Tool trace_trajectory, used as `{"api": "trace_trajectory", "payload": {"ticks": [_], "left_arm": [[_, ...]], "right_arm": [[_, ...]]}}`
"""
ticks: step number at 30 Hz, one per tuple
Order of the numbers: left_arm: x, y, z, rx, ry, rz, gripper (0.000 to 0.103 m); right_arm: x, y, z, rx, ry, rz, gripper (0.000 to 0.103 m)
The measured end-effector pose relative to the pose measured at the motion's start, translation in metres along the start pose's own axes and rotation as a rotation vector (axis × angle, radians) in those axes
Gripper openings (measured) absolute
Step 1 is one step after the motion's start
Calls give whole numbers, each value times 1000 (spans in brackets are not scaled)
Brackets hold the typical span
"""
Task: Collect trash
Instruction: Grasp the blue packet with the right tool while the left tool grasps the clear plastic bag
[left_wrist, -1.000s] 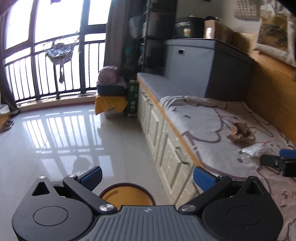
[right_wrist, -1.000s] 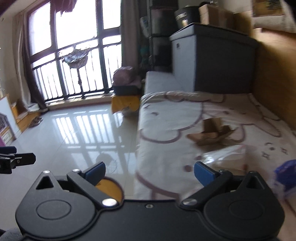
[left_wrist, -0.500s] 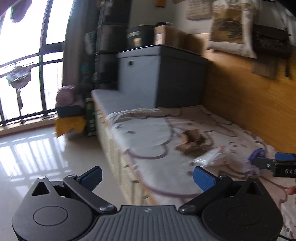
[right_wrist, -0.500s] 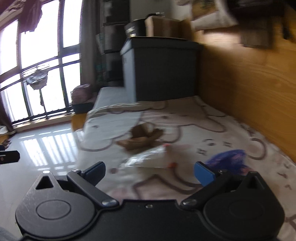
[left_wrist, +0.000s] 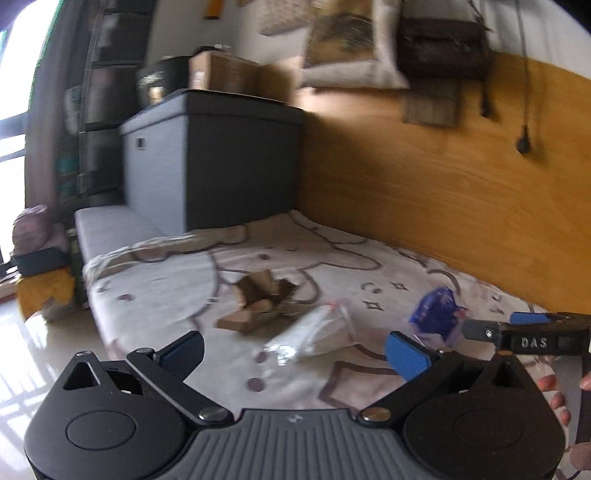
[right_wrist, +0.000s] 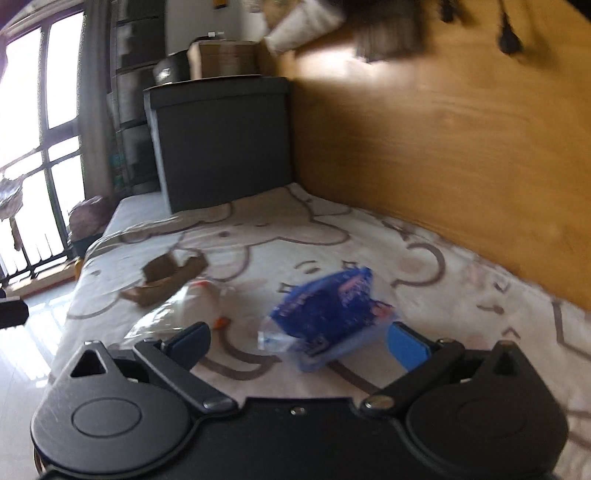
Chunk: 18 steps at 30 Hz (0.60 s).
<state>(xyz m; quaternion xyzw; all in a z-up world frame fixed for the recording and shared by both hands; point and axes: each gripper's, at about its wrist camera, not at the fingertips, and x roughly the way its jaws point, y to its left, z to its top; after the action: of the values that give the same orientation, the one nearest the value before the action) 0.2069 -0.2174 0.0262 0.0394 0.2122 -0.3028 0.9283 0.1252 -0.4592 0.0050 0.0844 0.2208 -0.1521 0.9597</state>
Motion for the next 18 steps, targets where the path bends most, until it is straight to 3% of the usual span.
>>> {"api": "trace_trajectory", "payload": {"ticks": [7, 13, 18], "left_arm": [[48, -18, -12, 97, 45, -78, 94], [83, -31, -24, 214, 90, -69, 80], [107, -31, -28, 292, 108, -50, 71]], "right_arm": [[28, -22, -16, 171, 22, -31, 103], [55, -33, -25, 353, 27, -28, 103], [77, -28, -28, 407, 20, -18, 103]]}}
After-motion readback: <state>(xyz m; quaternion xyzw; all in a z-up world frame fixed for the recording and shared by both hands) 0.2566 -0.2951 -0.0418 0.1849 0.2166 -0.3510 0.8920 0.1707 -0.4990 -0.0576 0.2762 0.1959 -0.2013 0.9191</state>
